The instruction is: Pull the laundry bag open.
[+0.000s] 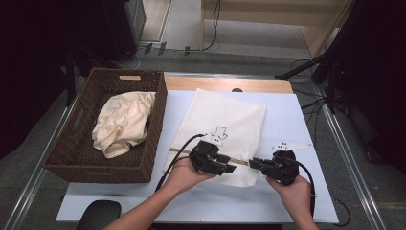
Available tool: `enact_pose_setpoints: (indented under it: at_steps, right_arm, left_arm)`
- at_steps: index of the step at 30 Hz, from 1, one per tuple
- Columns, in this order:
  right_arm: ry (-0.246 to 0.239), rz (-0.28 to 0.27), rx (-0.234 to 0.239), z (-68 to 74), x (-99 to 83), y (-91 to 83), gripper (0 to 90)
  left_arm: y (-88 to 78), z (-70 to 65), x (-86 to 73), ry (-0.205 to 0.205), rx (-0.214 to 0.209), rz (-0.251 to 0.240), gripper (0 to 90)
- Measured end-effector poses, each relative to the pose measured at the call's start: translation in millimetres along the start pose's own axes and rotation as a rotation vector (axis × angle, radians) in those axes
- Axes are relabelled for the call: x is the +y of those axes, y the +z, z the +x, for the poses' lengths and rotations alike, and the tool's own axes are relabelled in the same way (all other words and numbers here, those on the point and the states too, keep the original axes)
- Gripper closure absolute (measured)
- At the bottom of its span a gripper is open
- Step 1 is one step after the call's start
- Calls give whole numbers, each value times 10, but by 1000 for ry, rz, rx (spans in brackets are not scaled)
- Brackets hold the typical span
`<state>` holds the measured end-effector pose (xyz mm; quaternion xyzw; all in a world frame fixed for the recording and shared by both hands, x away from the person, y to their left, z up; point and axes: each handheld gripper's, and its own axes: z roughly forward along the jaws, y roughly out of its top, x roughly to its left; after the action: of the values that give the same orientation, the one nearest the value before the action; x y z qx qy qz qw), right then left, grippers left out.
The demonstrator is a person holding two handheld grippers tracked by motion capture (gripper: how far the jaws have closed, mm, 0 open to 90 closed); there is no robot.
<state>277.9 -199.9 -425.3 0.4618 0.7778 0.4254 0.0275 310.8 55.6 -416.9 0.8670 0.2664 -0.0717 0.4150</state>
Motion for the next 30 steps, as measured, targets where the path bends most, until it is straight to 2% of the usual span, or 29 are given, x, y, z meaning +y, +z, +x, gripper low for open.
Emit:
enact_pose_setpoints:
  at_steps: [2,7,14,21,28,30]
  right_arm:
    - [1,-4,2,12,7,-3,833]
    - [-18,-12,13,60,17,2,834]
    - [-66,-20,36,137,29,4,835]
    - [-84,-22,34,175,41,23,836]
    - [-93,-5,22,193,43,57,836]
    - [-89,-9,21,186,43,51,836]
  left_arm:
    - [36,3,20,-5,2,9,604]
    - [103,3,48,16,10,19,628]
    - [163,17,25,32,24,36,593]
    - [236,38,-30,24,4,39,595]
    - [271,-8,-47,34,15,61,649]
    - [246,-12,-43,31,-3,60,687]
